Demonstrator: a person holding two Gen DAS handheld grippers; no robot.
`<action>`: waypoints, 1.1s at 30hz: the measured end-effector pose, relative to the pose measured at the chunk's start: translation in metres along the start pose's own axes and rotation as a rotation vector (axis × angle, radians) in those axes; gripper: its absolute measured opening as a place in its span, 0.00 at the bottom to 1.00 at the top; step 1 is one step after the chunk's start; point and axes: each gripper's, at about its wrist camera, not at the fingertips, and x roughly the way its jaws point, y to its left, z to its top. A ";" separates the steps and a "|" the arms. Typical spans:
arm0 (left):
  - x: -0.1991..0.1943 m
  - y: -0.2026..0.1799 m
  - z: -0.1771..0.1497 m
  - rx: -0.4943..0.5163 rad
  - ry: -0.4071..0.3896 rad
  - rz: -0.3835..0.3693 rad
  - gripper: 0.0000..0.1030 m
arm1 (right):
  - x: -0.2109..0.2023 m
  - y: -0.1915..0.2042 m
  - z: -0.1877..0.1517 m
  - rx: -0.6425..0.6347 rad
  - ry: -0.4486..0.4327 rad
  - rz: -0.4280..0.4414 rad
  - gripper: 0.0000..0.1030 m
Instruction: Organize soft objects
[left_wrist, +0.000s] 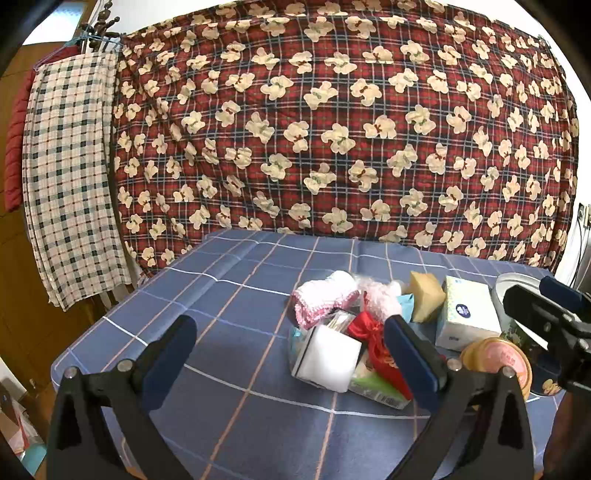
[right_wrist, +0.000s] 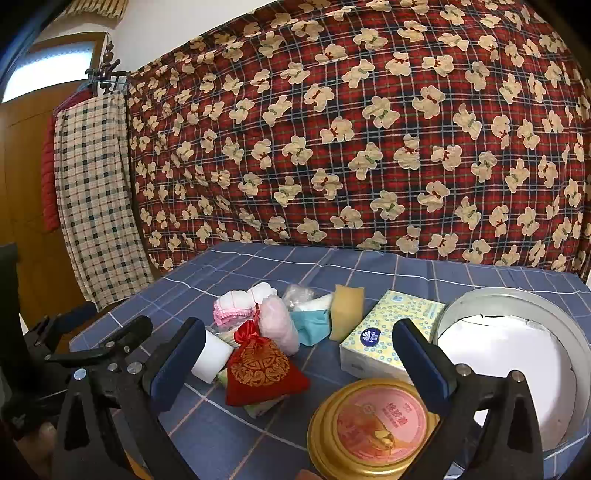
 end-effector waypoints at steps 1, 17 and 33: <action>0.000 0.000 0.001 0.001 0.000 -0.003 1.00 | -0.001 0.001 0.000 0.002 0.001 0.002 0.99; -0.001 -0.001 -0.001 0.003 -0.003 0.000 1.00 | -0.002 -0.003 -0.002 0.010 0.000 0.004 0.99; -0.002 -0.003 0.000 0.003 -0.007 -0.001 1.00 | -0.003 -0.006 -0.003 0.013 0.002 0.001 0.99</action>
